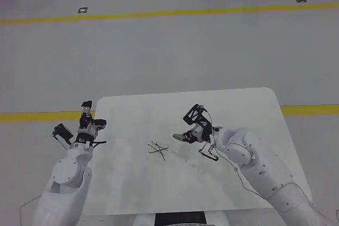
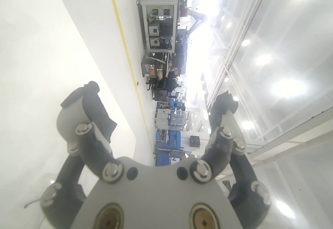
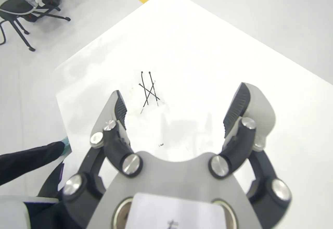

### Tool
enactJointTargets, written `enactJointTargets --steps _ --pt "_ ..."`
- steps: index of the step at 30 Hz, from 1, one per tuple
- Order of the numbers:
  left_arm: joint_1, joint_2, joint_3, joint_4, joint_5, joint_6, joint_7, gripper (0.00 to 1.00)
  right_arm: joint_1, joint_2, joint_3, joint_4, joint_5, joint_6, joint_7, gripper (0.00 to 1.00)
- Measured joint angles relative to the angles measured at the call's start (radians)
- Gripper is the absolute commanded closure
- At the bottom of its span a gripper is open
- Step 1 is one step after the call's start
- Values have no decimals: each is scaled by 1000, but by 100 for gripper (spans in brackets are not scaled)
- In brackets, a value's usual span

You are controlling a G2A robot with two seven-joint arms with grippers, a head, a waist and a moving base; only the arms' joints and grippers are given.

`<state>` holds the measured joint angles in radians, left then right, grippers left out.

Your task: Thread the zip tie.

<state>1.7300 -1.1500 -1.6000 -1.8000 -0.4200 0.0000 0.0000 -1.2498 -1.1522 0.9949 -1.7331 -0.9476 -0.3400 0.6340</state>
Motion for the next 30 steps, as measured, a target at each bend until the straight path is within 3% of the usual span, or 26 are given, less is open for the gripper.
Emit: enactJointTargets --steps 9,24,30 --pt "0 0 0 0 0 0 0 0 137 -22 -185 56 -17 0 66 0" --pt "0 0 0 0 0 0 0 0 137 -22 -183 55 -15 0 67 0" --pt "0 0 0 0 0 0 0 0 263 -51 -322 95 145 0 235 0"
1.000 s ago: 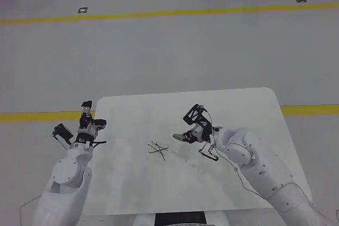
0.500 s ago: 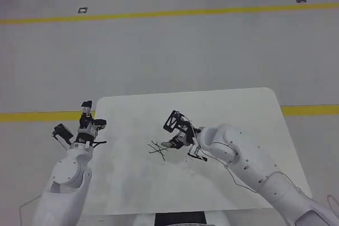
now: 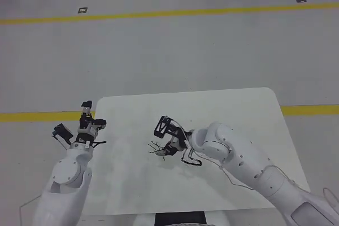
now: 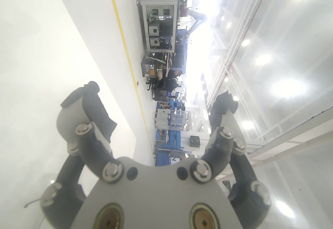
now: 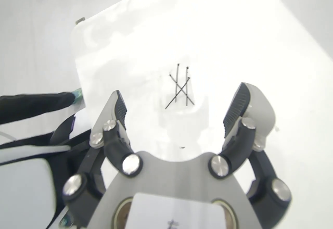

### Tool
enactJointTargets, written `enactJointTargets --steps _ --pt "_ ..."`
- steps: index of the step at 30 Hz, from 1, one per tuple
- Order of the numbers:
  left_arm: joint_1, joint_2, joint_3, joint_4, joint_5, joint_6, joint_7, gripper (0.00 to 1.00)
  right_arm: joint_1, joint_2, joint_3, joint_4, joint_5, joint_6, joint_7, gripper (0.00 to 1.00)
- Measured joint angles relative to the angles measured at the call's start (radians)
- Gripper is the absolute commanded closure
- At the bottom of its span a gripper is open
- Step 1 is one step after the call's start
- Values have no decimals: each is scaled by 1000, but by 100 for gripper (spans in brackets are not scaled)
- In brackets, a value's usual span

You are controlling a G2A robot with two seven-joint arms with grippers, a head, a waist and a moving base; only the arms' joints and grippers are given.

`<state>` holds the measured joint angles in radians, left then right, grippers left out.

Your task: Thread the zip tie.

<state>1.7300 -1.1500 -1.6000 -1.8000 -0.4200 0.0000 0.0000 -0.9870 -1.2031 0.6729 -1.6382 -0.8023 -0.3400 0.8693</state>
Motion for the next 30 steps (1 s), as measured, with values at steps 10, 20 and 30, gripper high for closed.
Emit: enactJointTargets --steps 10,20,30 --pt "0 0 0 0 0 0 0 0 120 -48 -123 110 150 0 89 0" --pt "0 0 0 0 0 0 0 0 121 -52 -143 102 169 0 113 0" --pt "0 0 0 0 0 0 0 0 221 -95 -209 229 491 0 227 0"
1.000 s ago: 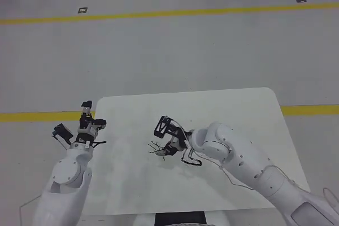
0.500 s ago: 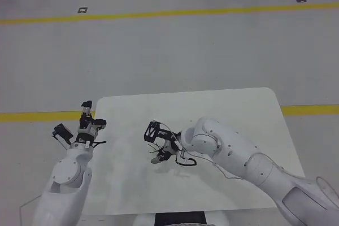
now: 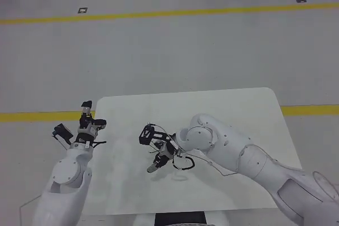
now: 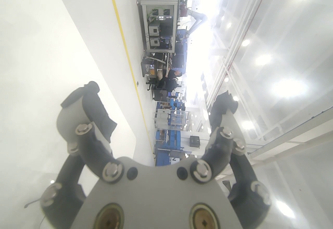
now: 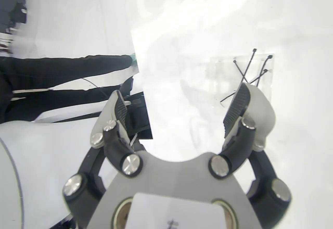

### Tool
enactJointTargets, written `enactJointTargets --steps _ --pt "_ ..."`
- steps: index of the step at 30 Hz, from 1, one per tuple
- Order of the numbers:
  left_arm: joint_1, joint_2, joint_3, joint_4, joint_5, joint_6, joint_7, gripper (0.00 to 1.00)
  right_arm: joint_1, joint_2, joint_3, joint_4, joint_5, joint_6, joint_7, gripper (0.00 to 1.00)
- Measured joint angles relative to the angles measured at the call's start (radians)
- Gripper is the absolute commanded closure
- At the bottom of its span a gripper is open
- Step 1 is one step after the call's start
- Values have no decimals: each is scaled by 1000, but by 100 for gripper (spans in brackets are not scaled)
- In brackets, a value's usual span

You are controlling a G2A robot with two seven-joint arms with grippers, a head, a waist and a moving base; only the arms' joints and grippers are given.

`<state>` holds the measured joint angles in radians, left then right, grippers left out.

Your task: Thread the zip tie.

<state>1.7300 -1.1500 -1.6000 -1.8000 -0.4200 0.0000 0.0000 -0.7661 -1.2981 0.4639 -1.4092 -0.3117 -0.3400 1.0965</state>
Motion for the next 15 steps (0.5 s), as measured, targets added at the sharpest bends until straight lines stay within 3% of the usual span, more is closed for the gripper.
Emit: enactJointTargets --steps 4,15 --pt "0 0 0 0 0 0 0 0 22 -16 -12 56 83 0 7 0" --pt "0 0 0 0 0 0 0 0 22 -16 -12 54 79 1 6 0"
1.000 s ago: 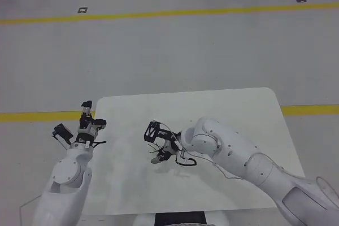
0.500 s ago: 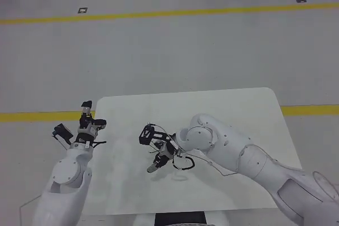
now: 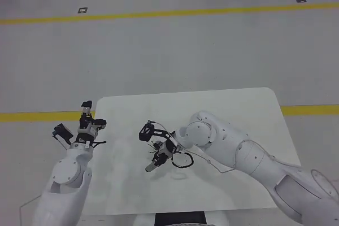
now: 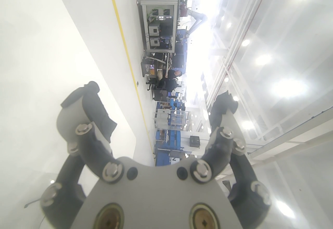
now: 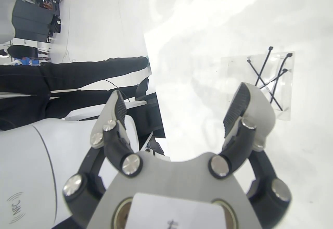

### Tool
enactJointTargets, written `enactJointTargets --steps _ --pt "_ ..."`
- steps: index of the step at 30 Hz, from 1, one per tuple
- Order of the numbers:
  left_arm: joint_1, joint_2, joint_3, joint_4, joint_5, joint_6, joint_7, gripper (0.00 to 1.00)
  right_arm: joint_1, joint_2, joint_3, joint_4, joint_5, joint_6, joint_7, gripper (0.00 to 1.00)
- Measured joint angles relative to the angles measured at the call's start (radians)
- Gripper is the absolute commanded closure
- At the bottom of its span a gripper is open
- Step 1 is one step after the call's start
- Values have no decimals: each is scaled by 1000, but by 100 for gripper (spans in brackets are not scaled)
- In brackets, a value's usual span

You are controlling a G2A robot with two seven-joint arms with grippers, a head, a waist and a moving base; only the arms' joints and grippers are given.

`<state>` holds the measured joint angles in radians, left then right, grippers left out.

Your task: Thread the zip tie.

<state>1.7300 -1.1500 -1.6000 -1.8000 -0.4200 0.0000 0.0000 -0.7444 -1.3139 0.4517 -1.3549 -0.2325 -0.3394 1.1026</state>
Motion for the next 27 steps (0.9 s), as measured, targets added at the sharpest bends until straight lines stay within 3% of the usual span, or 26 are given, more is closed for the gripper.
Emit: enactJointTargets --steps 6,14,27 --pt "0 0 0 0 0 0 0 0 -3 -14 -36 -44 -154 103 -43 0" --pt "0 0 0 0 0 0 0 0 27 -61 -80 18 -206 162 -49 0" --pt "0 0 0 0 0 0 0 0 17 -69 -87 25 -236 162 -76 0"
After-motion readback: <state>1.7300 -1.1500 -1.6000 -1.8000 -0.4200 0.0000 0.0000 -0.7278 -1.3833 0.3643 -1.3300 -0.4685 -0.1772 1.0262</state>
